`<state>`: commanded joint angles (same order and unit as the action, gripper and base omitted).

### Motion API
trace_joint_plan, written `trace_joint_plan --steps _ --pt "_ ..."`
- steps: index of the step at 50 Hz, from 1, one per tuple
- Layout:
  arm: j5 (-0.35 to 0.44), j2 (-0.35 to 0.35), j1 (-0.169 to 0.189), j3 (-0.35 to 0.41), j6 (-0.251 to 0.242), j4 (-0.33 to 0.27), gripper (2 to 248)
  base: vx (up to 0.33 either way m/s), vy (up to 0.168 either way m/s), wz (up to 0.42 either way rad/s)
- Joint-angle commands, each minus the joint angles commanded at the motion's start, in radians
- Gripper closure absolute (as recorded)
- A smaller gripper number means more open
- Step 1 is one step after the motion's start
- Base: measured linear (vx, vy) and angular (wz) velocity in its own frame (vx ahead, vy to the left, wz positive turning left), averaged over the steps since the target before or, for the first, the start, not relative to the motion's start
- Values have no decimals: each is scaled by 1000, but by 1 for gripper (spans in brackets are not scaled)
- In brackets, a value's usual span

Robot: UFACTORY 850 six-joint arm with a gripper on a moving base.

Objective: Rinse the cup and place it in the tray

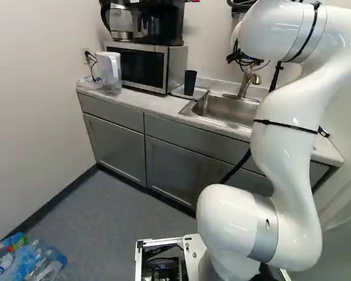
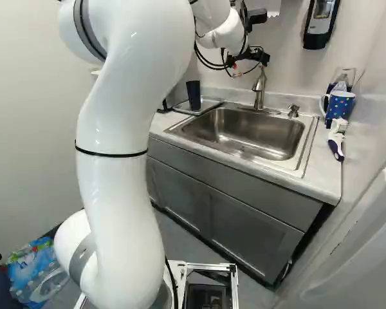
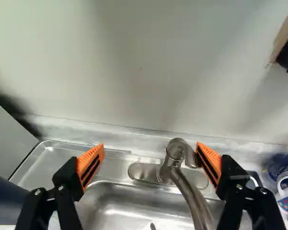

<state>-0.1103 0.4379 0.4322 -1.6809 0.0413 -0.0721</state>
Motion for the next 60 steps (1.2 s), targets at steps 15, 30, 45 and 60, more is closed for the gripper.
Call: trace_joint_plan --steps 15,30,45,60 --pt "29 -5 1 6 0 0 3 0 0 0" --pt "91 -78 0 93 0 0 3 0 0 0" --pt "91 -157 -8 185 0 0 3 0 0 0" --pt "91 -232 -27 269 0 0 3 0 0 0"
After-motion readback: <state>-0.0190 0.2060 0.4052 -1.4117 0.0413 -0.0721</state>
